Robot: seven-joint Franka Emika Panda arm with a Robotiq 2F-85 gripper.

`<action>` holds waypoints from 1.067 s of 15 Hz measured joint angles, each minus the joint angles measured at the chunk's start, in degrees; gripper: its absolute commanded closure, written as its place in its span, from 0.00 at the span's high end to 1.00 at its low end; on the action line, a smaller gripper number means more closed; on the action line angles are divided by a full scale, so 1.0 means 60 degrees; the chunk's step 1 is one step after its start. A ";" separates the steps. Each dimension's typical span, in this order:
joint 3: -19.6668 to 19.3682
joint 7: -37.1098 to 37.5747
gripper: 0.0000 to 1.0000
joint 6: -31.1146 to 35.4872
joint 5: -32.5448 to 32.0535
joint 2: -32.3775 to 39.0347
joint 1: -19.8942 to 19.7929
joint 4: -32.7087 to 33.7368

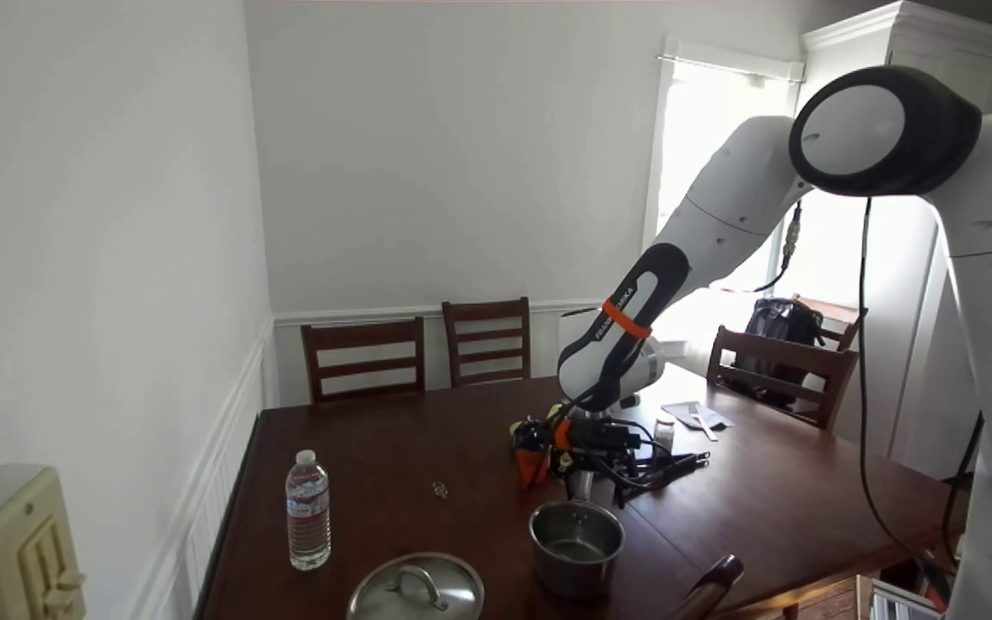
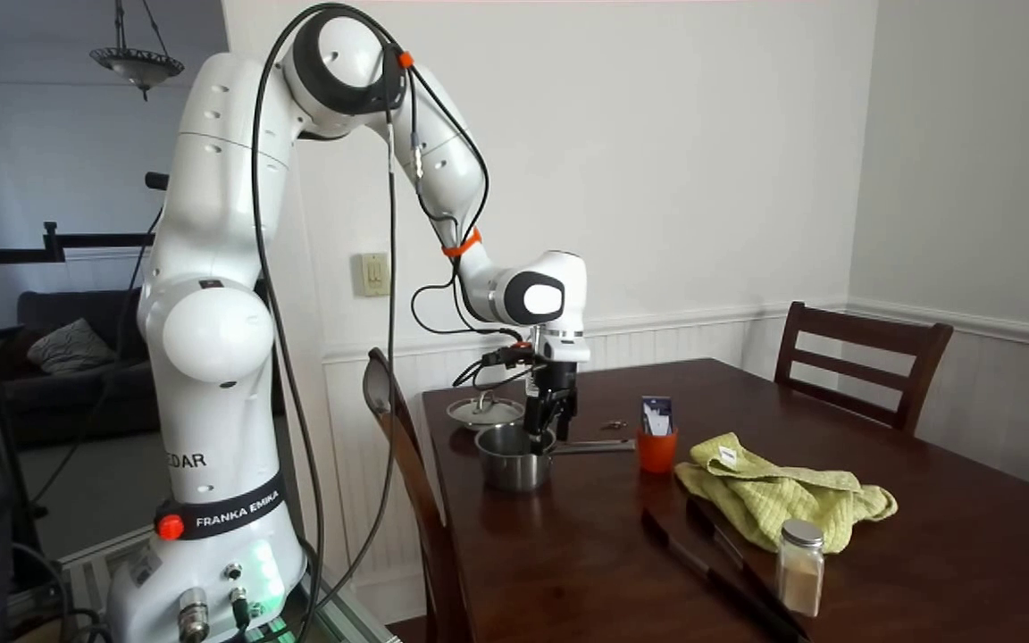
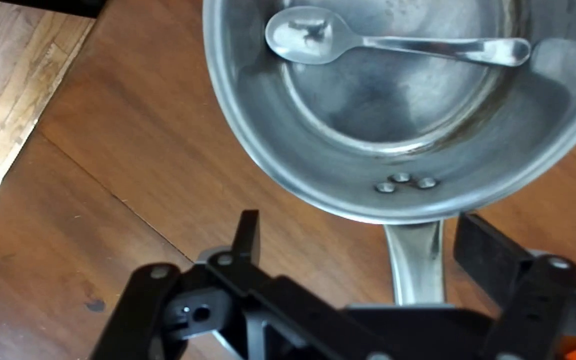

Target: Place the pot on top of the spice shaker

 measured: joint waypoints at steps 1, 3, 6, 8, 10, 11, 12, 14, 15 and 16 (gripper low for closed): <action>-0.0005 -0.0003 1.00 0.0071 0.0028 -0.0002 0.0000 0.0024; -0.0007 -0.0067 1.00 0.0272 0.0053 -0.0027 0.0000 0.0038; -0.0089 -0.0171 1.00 0.0366 0.0053 0.0066 0.0000 0.0078; -0.0103 -0.0182 0.92 0.0453 0.0053 0.0259 0.0006 0.0178; -0.0103 -0.0182 0.68 0.0590 0.0053 0.0505 0.0067 0.0324; -0.0103 -0.0182 0.59 0.0653 0.0053 0.0626 0.0114 0.0400; -0.0103 -0.0182 0.53 0.0733 0.0053 0.0724 0.0172 0.0467; -0.0103 -0.0182 0.38 0.0893 0.0053 0.0841 0.0303 0.0563; -0.0108 -0.0182 0.32 0.0950 0.0052 0.0858 0.0359 0.0595; -0.0109 -0.0182 0.24 0.0990 0.0053 0.0859 0.0399 0.0619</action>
